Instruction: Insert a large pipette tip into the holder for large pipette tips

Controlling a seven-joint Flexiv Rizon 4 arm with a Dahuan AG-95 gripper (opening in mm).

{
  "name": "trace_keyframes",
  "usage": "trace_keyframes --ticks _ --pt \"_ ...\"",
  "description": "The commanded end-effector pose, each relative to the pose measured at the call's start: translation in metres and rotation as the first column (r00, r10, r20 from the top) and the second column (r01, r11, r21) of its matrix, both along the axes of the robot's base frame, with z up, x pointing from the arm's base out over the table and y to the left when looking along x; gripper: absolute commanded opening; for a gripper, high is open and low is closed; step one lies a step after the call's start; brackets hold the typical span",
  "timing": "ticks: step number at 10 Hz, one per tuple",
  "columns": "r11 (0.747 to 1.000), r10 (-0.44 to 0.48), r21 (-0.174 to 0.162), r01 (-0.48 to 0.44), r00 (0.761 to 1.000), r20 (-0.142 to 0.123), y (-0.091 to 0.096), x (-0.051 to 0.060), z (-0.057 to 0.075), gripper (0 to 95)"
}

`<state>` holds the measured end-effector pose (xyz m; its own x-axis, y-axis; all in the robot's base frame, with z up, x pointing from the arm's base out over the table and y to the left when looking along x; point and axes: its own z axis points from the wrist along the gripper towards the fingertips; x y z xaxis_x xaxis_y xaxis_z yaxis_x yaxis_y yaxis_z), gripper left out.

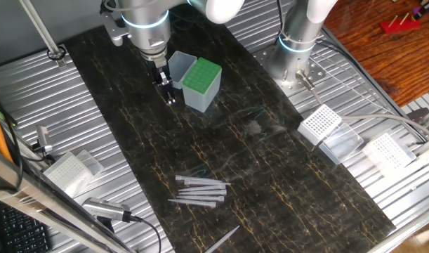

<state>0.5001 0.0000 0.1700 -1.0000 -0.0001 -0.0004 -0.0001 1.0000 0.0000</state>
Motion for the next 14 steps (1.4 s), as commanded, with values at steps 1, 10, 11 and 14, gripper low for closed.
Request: trace_keyframes --ticks 1,10,11,14 --pt "0.971 -0.24 0.012 0.24 0.971 -0.023 0.0 -0.0001 0.0 0.0" --pt "0.97 -0.245 -0.007 0.245 0.969 -0.024 0.0 -0.0001 0.0 0.0" --pt "0.969 -0.249 -0.008 0.249 0.968 -0.023 0.0 -0.0001 0.0 0.0" --pt "0.967 -0.255 0.008 0.255 0.966 -0.039 0.0 -0.0001 0.0 0.0"
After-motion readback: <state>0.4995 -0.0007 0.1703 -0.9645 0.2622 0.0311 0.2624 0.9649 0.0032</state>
